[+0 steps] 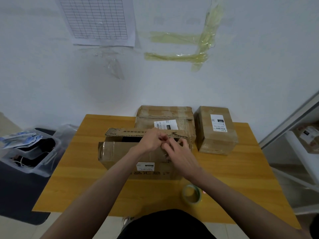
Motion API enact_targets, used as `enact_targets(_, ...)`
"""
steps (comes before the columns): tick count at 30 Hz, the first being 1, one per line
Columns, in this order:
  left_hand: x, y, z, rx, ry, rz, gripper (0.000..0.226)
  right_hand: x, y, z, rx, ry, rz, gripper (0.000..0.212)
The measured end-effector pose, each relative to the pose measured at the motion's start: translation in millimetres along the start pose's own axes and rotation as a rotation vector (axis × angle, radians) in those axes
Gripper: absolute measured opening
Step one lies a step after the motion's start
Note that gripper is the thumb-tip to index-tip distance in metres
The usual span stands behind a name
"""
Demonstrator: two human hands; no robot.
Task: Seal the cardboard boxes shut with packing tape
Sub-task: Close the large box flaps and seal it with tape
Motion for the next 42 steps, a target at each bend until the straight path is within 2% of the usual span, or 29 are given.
enact_targets(11,-6,5,7,0.008,-0.087,-0.099,0.023,-5,-6,7,0.090,-0.041,-0.027,0.058)
enact_targets(20,-18,19,15,0.310,-0.062,-0.161,0.030,-2,-9,11,0.106,-0.071,-0.042,0.062)
enact_targets(23,-23,20,10,0.254,-0.132,-0.143,0.046,-1,-10,12,0.105,-0.100,-0.050,0.052)
enact_targets(27,-27,19,4,0.143,-0.166,-0.149,0.034,-1,-8,14,0.119,-0.169,-0.063,0.052)
enact_targets(35,-26,18,-2,0.085,-0.177,-0.091,0.026,-2,-6,13,0.166,-0.194,-0.096,0.057)
enact_targets(39,-27,15,-1,0.082,-0.234,-0.079,0.014,-3,-4,10,0.150,-0.208,-0.079,0.057)
enact_targets(42,-31,15,0,0.090,-0.253,-0.075,0.014,-3,-1,8,0.138,-0.210,-0.075,0.056)
Point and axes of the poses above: each hand's wrist, its own y-axis away from the middle knuckle, its own z-axis out of the back of the hand, x = y × z, the point moved 3 cm from there along -y, towards the middle knuckle, and after that the axes turned 10 degrees about -y, right-handed, at the moved point
